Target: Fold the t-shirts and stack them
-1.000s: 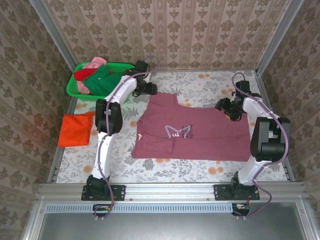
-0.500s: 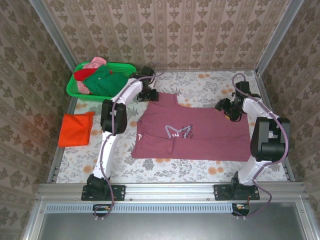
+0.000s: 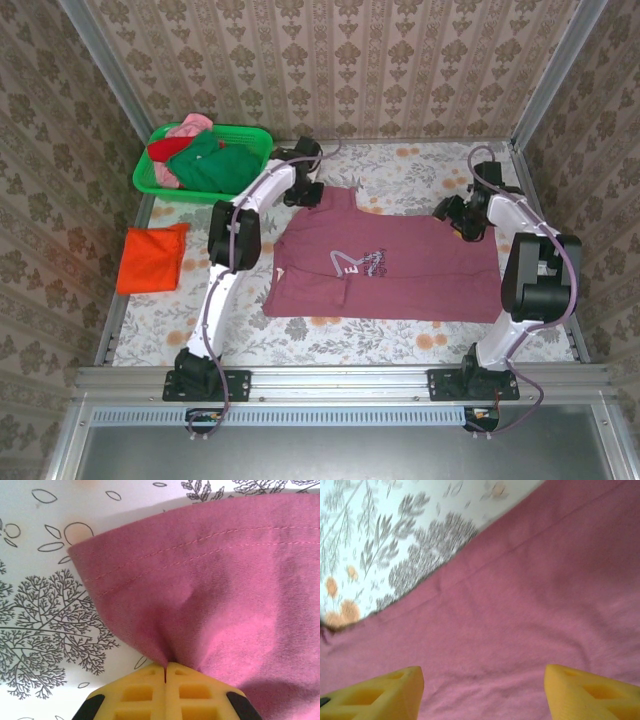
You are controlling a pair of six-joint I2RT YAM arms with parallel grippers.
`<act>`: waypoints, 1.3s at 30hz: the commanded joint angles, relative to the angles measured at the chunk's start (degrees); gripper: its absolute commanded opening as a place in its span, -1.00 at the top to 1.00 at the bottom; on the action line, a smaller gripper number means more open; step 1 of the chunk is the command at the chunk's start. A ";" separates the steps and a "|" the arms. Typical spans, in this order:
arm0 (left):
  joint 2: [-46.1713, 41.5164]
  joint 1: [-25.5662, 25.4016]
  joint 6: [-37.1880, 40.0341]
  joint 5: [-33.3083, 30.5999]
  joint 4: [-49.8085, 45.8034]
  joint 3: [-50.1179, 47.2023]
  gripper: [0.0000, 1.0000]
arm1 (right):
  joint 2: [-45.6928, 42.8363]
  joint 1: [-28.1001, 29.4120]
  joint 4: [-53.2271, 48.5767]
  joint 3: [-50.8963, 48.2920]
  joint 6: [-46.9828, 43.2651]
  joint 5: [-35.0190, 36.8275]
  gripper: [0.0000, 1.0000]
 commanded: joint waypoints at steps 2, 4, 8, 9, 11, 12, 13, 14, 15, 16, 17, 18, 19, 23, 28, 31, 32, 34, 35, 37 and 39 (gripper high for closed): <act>-2.24 -0.53 0.84 0.84 1.95 -3.45 1.00 | 3.33 -5.34 -1.24 5.50 -0.64 5.11 -0.29; -2.95 -0.38 0.43 0.94 2.42 -3.10 1.00 | 5.48 -7.59 -1.47 8.49 -1.34 7.08 -0.28; -3.90 -0.08 -0.36 1.06 3.09 -3.06 1.00 | 10.43 -9.96 -3.05 14.28 -3.74 11.87 -0.26; -3.98 -0.06 -0.45 1.20 3.12 -3.06 1.00 | 11.74 -10.40 -3.59 15.81 -4.24 13.25 -0.26; -4.01 0.03 -0.77 1.37 2.95 -2.98 1.00 | 14.19 -11.06 -4.08 18.45 -4.81 14.16 -0.21; -4.00 0.05 -0.89 1.39 2.82 -3.02 1.00 | 15.48 -11.42 -4.55 19.85 -5.05 14.18 -0.16; -3.97 0.12 -0.85 1.30 2.58 -3.10 1.00 | 17.01 -11.43 -5.18 21.57 -5.41 14.02 -0.10; -4.07 0.04 -0.89 1.32 2.41 -3.11 1.00 | 18.50 -11.45 -6.11 23.30 -5.97 14.06 -0.06; -4.05 0.12 -0.99 1.29 2.35 -3.09 1.00 | 19.59 -11.49 -6.83 24.60 -6.24 14.00 -0.02; -4.07 0.06 -1.10 1.29 2.21 -3.18 1.00 | 20.78 -11.45 -7.51 25.76 -6.64 13.70 0.04; -4.11 0.08 -1.18 1.28 2.25 -3.37 1.00 | 21.94 -11.45 -8.14 26.94 -6.86 13.34 0.09; -4.12 0.10 -1.28 1.34 2.35 -3.46 1.00 | 22.78 -11.47 -8.63 27.73 -7.01 13.16 0.12; -4.11 0.08 -1.39 1.37 2.38 -3.61 1.00 | 23.73 -11.42 -9.15 28.67 -7.14 12.99 0.17; -4.11 0.08 -1.90 1.72 3.07 -4.21 1.00 | 26.33 -11.30 -10.78 30.98 -8.03 12.63 0.31; -4.08 0.10 -2.25 2.42 3.94 -4.30 1.00 | 28.13 -10.65 -13.69 32.66 -8.91 12.27 0.30; -4.11 0.12 -2.25 2.84 4.32 -4.27 1.00 | 29.19 -10.54 -13.63 32.94 -9.42 12.24 0.33; -4.11 0.09 -2.15 2.94 4.31 -4.27 1.00 | 29.80 -10.58 -13.96 33.46 -9.73 12.11 0.34; -4.16 0.12 -2.07 3.29 4.15 -4.22 1.00 | 31.04 -10.63 -14.76 34.55 -10.45 11.50 0.36; -4.17 0.06 -2.03 3.54 4.13 -4.24 1.00 | 31.48 -10.63 -15.14 34.87 -10.68 11.29 0.36; -4.22 0.13 -1.91 3.92 3.92 -4.16 1.00 | 32.28 -10.53 -15.56 35.30 -11.09 11.05 0.38; -4.21 0.11 -1.90 4.26 3.83 -4.17 1.00 | 32.91 -10.48 -15.53 35.42 -11.77 11.00 0.47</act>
